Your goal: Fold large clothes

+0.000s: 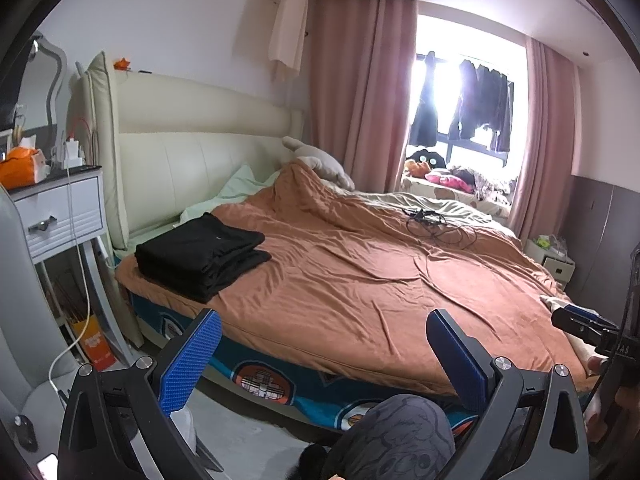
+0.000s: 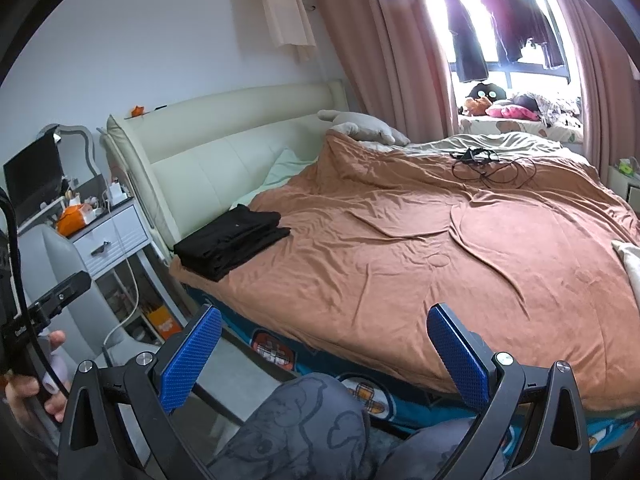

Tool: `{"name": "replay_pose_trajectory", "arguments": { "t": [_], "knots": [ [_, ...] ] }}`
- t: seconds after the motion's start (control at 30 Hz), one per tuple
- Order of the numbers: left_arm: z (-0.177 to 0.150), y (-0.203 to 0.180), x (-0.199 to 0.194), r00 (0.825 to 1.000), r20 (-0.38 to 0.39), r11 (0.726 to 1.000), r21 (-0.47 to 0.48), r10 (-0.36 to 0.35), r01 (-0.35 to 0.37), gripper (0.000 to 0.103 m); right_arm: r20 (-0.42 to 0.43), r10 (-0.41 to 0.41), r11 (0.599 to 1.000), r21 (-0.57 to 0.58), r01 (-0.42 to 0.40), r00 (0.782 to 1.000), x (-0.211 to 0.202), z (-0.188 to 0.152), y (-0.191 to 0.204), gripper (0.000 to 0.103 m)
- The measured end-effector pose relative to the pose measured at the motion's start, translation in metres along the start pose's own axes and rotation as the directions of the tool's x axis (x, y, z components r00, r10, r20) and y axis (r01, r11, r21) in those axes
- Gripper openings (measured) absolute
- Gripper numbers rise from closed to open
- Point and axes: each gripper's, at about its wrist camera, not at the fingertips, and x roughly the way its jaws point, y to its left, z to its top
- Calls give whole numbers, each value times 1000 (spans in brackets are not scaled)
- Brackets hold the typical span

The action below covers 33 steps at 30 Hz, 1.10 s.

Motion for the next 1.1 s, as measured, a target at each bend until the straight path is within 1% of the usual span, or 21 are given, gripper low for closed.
{"name": "replay_pose_trajectory", "arguments": {
  "t": [0.23,0.53,1.1],
  "knots": [
    [3,-4,0,1000,-2,1000,23,10,-10,103,5,1,1000,20,-1,1000,-1,1,-3,103],
    [4,-4,1,1000,-6,1000,23,21,-21,103,-4,1,1000,26,-1,1000,4,-1,-4,103],
    [2,-9,-5,1000,2,999,32,4,-4,103,3,-17,999,34,17,1000,-2,-4,-1,103]
  ]
}}
